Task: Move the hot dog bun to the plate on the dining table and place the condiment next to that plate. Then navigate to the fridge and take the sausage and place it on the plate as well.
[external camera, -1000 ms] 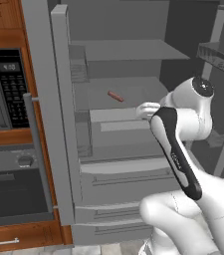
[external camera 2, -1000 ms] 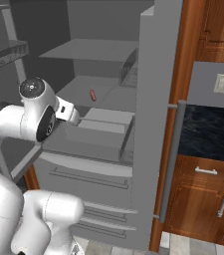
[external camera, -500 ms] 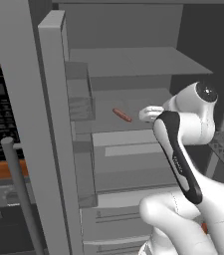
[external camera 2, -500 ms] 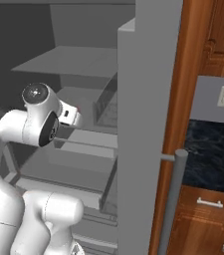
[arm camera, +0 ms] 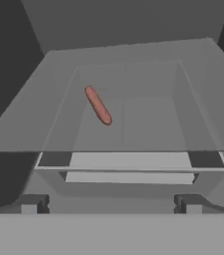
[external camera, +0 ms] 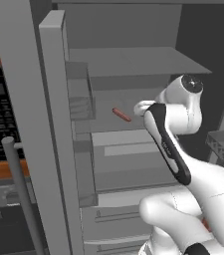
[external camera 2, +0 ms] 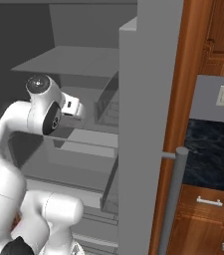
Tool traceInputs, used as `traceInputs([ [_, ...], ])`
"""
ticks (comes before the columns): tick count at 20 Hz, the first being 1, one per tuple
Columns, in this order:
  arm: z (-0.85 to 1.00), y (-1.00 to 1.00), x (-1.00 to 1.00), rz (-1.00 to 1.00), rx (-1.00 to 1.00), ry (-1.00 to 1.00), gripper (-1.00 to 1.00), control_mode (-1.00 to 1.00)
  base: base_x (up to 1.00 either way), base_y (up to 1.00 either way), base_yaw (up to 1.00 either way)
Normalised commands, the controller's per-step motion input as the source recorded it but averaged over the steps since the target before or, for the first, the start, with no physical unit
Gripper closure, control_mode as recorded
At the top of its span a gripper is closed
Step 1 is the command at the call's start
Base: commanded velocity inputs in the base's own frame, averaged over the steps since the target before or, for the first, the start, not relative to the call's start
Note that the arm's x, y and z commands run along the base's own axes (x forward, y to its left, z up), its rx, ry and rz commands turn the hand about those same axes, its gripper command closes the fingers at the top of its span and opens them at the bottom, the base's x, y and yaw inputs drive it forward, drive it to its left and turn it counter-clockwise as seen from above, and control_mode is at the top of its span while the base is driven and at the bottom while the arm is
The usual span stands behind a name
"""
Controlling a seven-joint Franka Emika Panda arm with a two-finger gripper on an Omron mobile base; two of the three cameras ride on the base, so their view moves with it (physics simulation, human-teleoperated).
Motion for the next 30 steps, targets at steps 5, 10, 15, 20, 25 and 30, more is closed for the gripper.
traceInputs([
  [5, -0.43, 0.25, 0.93, 0.05, -0.05, 0.0, -1.0, -1.0, 0.0, 0.0, 0.0],
  [10, -0.68, 0.27, 0.99, 0.15, -0.01, 0.0, -1.0, -1.0, 0.0, 0.0, 0.0],
  [15, -0.5, 0.05, 0.96, 0.12, 0.0, 0.0, -1.0, -1.0, 0.0, 0.0, 0.0],
  [20, -0.14, 0.02, 0.9, 0.06, 0.0, 0.0, -1.0, -1.0, 0.0, 0.0, 0.0],
  [25, -0.08, 0.1, 0.86, 0.01, 0.0, 0.03, -1.0, -1.0, 0.0, 0.0, 0.0],
  [30, -0.38, 0.18, 0.43, 0.0, 0.0, 0.04, -1.0, -1.0, 0.0, 0.0, 0.0],
])
